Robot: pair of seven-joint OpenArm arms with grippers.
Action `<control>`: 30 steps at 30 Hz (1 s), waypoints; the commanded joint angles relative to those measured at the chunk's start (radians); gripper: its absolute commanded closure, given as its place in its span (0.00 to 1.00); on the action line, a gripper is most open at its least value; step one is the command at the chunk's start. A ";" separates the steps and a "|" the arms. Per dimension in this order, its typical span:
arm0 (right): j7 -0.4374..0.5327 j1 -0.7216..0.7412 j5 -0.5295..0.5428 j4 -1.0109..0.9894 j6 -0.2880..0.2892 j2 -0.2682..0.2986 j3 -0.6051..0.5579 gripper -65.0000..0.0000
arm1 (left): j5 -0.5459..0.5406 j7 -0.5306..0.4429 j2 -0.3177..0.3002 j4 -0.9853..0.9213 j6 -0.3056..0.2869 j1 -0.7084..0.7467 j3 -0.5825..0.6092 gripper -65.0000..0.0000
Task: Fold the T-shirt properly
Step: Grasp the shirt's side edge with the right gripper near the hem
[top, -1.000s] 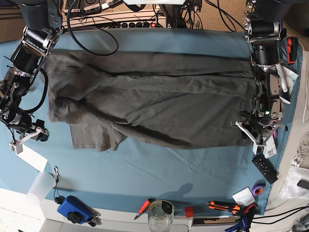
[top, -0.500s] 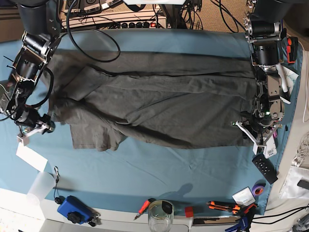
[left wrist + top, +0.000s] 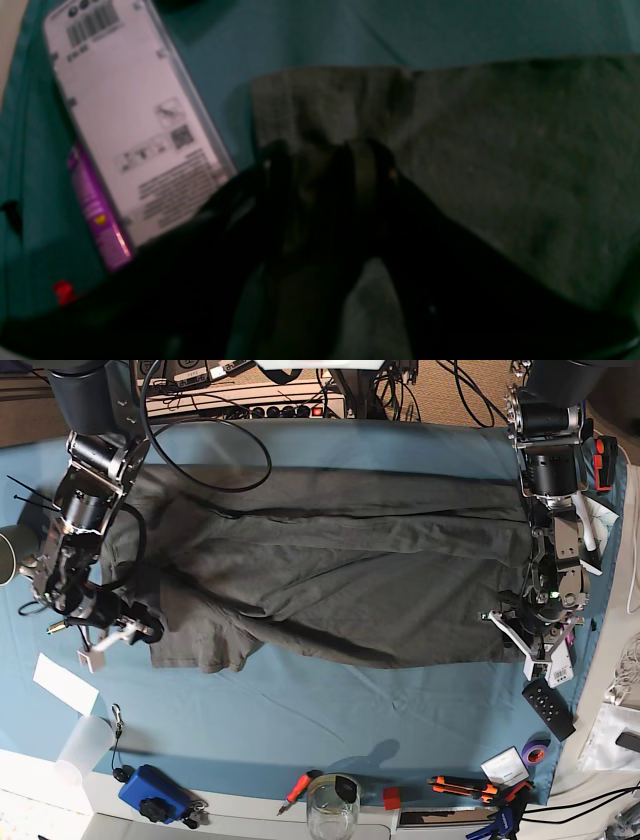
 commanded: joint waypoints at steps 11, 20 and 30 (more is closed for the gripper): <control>0.093 0.056 -0.094 0.014 -0.151 0.014 -0.245 0.69 | -0.015 0.025 -0.013 0.011 0.000 -0.017 -0.001 0.73; 0.105 0.066 -0.125 0.014 -0.217 0.014 -0.285 1.00 | -0.015 0.042 -0.013 0.011 0.000 -0.016 -0.002 0.91; 0.093 0.066 -0.124 0.090 -0.161 0.017 -0.257 1.00 | -0.015 0.042 -0.013 0.018 0.000 -0.017 -0.002 1.00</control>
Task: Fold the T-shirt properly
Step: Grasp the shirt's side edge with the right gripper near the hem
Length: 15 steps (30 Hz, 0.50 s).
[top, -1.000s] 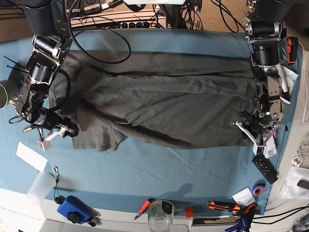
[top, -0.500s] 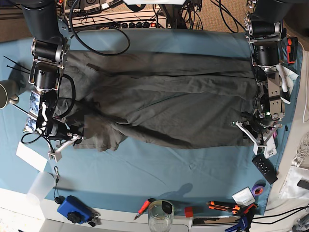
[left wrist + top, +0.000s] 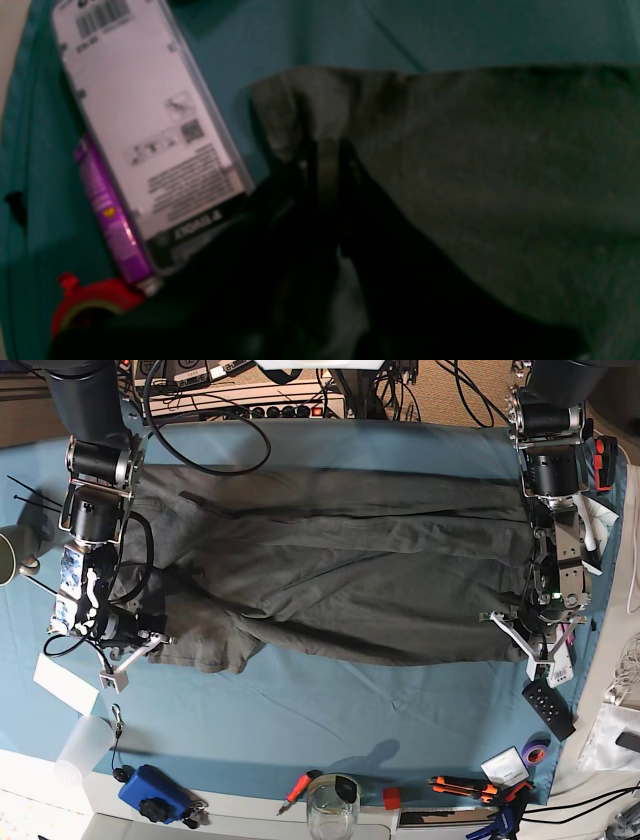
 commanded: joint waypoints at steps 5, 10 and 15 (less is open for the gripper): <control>-0.031 0.025 0.041 0.142 0.005 0.015 0.008 1.00 | -0.001 0.048 -0.009 0.084 0.000 -0.017 -0.001 1.00; -0.090 0.010 0.051 0.265 0.004 0.015 0.008 1.00 | -0.003 0.105 -0.009 0.196 0.000 -0.016 -0.001 1.00; -0.130 0.010 0.060 0.288 0.003 0.018 0.008 1.00 | -0.003 0.164 -0.009 0.249 0.000 -0.016 -0.001 1.00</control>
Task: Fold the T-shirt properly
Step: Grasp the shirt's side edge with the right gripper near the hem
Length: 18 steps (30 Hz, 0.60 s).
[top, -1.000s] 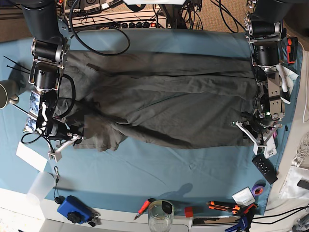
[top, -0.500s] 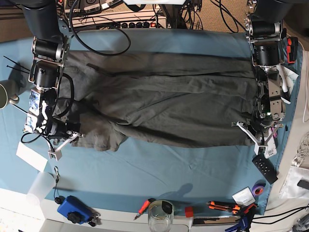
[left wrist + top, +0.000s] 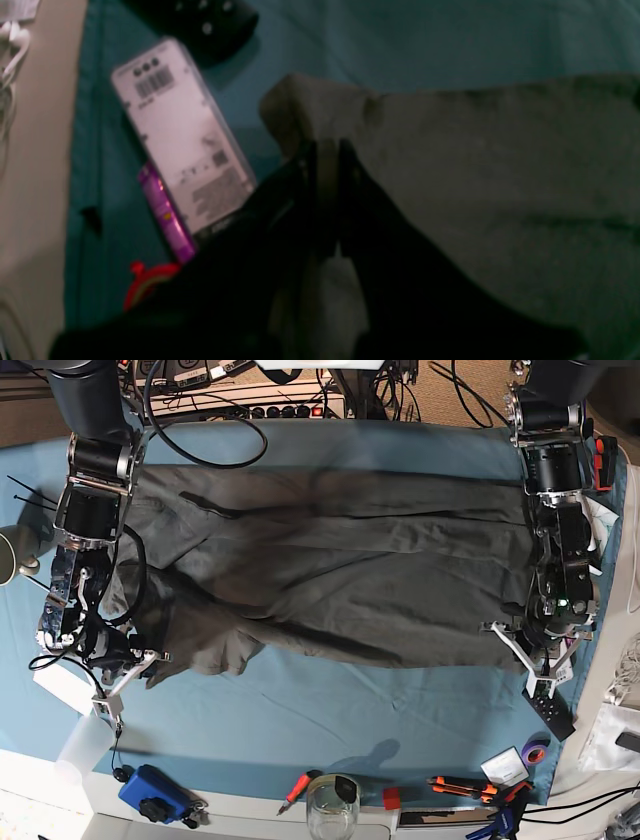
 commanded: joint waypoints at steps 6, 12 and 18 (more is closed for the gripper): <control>-0.053 0.031 0.092 0.021 0.003 0.019 0.088 1.00 | 0.000 0.050 -0.011 0.024 0.004 -0.025 -0.002 1.00; -0.142 0.031 0.168 0.021 0.093 0.019 0.224 1.00 | -0.010 0.105 -0.011 0.050 0.004 -0.025 -0.002 1.00; -0.186 0.019 0.183 0.021 0.108 0.019 0.252 1.00 | -0.076 0.186 -0.014 0.139 0.003 -0.024 -0.002 1.00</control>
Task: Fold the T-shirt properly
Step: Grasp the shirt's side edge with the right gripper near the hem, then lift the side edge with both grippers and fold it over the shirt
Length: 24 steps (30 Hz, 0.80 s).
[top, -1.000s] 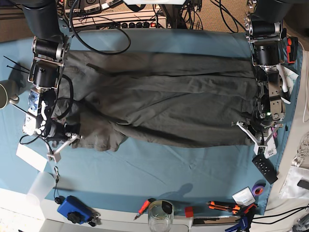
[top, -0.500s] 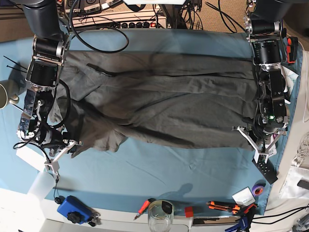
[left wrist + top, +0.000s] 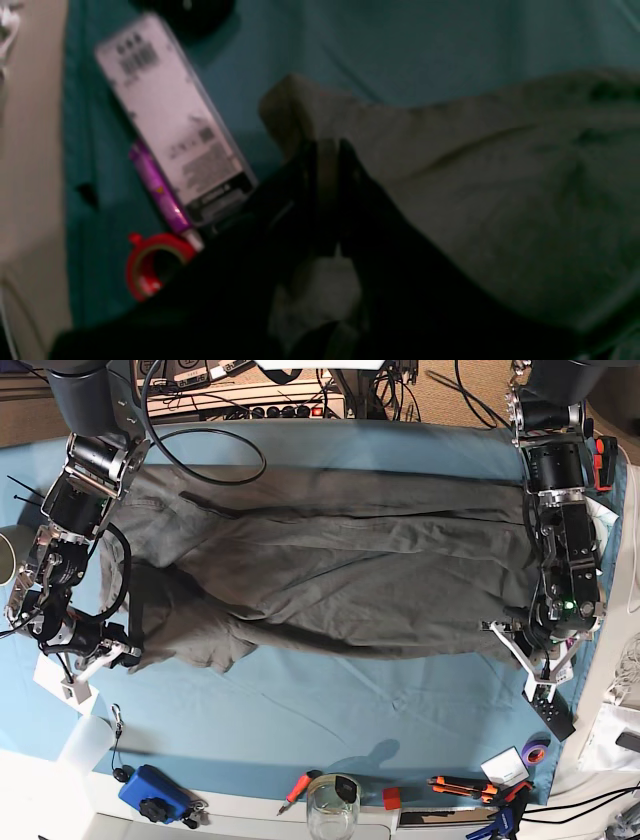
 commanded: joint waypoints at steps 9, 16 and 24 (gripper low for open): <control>0.013 -0.077 0.019 0.145 0.001 0.047 0.002 1.00 | -0.011 0.011 -0.023 0.025 0.001 -0.002 -0.002 1.00; 0.015 -0.126 0.119 0.180 0.015 0.089 0.094 1.00 | -0.085 0.049 -0.044 0.036 -0.002 0.001 -0.010 1.00; 0.002 -0.191 0.164 0.189 0.017 0.140 0.127 1.00 | -0.112 0.102 -0.047 0.037 -0.002 0.001 -0.011 1.00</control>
